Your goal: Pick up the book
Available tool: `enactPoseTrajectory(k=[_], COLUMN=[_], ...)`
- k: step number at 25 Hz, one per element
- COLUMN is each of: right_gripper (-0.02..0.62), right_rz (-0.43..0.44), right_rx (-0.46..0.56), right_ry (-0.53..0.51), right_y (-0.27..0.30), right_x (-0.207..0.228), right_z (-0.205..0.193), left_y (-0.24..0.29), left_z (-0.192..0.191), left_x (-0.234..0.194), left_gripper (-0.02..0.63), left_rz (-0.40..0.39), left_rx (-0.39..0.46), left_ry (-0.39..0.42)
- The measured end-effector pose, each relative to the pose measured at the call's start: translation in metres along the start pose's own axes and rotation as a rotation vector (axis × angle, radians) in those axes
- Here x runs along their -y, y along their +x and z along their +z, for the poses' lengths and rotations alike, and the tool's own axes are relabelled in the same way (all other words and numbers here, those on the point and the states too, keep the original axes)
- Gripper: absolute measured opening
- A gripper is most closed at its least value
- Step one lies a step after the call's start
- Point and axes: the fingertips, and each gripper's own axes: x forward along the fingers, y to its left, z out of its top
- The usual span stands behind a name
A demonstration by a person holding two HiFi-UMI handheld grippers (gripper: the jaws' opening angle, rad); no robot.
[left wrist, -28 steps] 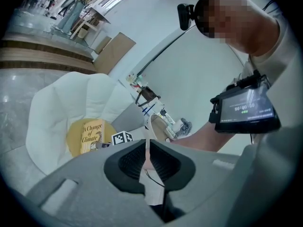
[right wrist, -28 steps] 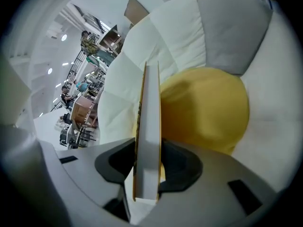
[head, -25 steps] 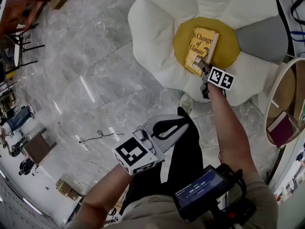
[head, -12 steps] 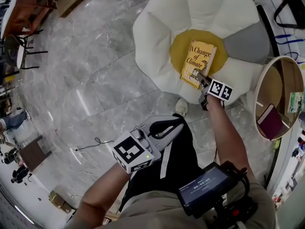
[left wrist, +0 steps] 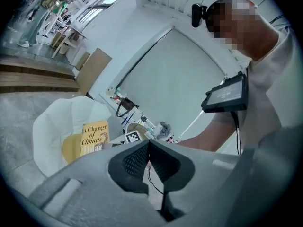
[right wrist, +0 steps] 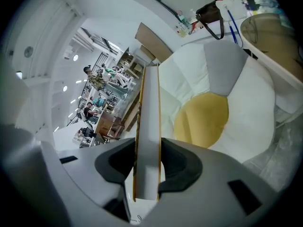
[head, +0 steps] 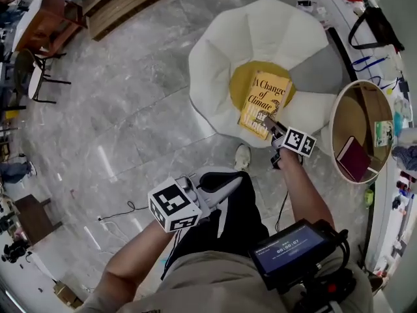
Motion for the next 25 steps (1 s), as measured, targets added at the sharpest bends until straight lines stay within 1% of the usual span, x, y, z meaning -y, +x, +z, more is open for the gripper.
enactPoseTrajectory(k=[2, 6, 9, 12, 14, 20, 25], right_gripper=[0.150, 0.152, 0.152, 0.152, 0.152, 0.152, 0.152], right_rz=[0.015, 0.047, 0.068, 0.091, 0.112, 0.198, 0.247], right_rx=[0.017, 0.039, 0.059, 0.066, 0.074, 0.107, 0.120], right_ry=[0.004, 0.006, 0.012, 0.011, 0.010, 0.009, 0.016], right_y=[-0.020, -0.059, -0.087, -0.116, -0.136, -0.192, -0.232], right_x=[-0.022, -0.066, -0.099, -0.132, -0.153, -0.215, -0.253], right_z=[-0.004, -0.020, -0.031, -0.046, -0.054, -0.072, -0.098], left_y=[-0.015, -0.051, -0.077, -0.102, -0.116, -0.149, -0.169], left_z=[0.000, -0.001, 0.002, 0.003, 0.005, 0.004, -0.006], left_x=[0.016, 0.043, 0.061, 0.079, 0.091, 0.125, 0.143], left_gripper=[0.008, 0.008, 0.008, 0.008, 0.008, 0.008, 0.008], left_rz=[-0.012, -0.008, -0.017, -0.022, -0.030, -0.038, -0.048], left_rx=[-0.006, -0.020, -0.023, -0.020, 0.000, 0.033, 0.040], left_ry=[0.026, 0.091, 0.122, 0.143, 0.152, 0.206, 0.207])
